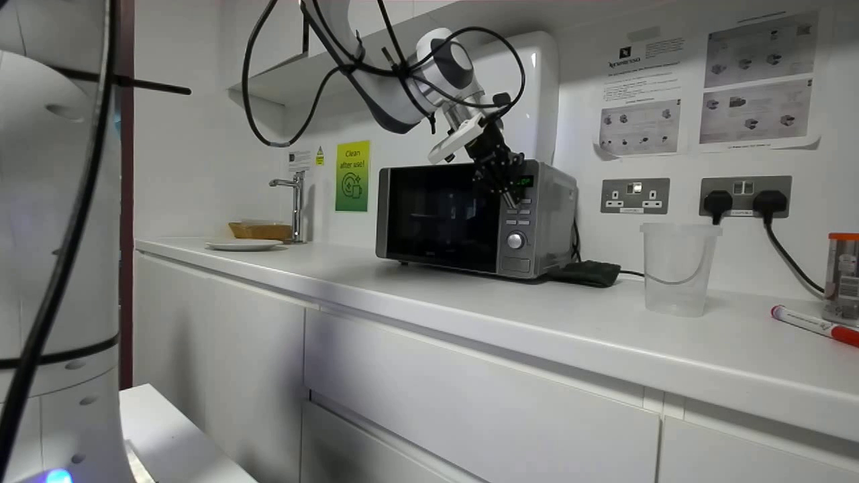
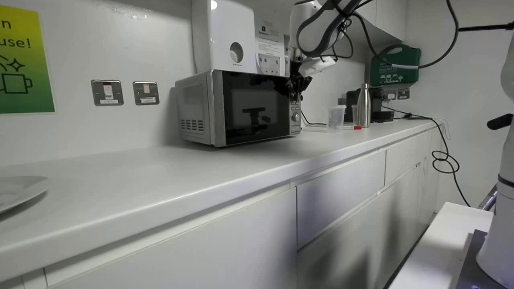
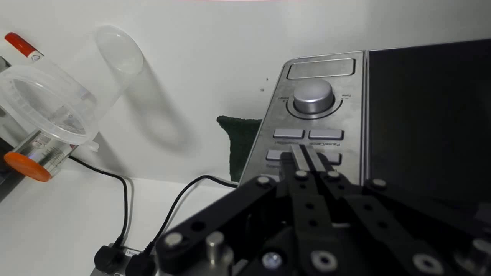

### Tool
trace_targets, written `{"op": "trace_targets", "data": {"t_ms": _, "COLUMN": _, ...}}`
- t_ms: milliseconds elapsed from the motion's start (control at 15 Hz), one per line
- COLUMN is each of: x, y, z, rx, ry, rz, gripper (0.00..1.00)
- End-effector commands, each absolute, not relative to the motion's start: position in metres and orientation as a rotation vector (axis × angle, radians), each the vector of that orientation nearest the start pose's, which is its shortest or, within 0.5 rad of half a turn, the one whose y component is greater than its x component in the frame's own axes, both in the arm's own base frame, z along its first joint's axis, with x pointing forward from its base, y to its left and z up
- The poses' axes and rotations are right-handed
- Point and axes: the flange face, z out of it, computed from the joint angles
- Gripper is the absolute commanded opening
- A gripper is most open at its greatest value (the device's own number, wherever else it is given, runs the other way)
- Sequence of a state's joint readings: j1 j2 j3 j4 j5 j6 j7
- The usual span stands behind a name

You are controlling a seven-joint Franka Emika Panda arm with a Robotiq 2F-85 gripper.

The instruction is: Press one of the buttons on the microwave

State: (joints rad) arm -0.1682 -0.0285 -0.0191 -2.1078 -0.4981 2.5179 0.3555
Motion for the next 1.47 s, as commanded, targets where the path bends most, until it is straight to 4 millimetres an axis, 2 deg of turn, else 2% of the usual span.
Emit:
{"op": "trace_targets", "data": {"t_ms": 0, "x": 0.579, "y": -0.107, "z": 0.482, "rx": -3.368, "ry": 0.378, "rz": -0.838, "gripper": 0.00}}
{"op": "trace_targets", "data": {"t_ms": 200, "x": 0.580, "y": -0.107, "z": 0.482, "rx": -3.364, "ry": 0.386, "rz": -0.838, "gripper": 0.00}}
{"op": "trace_targets", "data": {"t_ms": 467, "x": 0.574, "y": -0.099, "z": 0.498, "rx": -3.287, "ry": 0.428, "rz": -0.869, "gripper": 0.00}}
{"op": "trace_targets", "data": {"t_ms": 933, "x": 0.563, "y": -0.112, "z": 0.518, "rx": -3.116, "ry": 0.626, "rz": -0.905, "gripper": 0.00}}
{"op": "trace_targets", "data": {"t_ms": 1000, "x": 0.559, "y": -0.112, "z": 0.515, "rx": -3.142, "ry": 0.608, "rz": -0.861, "gripper": 0.00}}
{"op": "trace_targets", "data": {"t_ms": 1133, "x": 0.549, "y": -0.115, "z": 0.500, "rx": -3.225, "ry": 0.616, "rz": -0.648, "gripper": 0.00}}
{"op": "trace_targets", "data": {"t_ms": 1400, "x": 0.527, "y": -0.115, "z": 0.472, "rx": -3.259, "ry": 0.584, "rz": -0.269, "gripper": 0.00}}
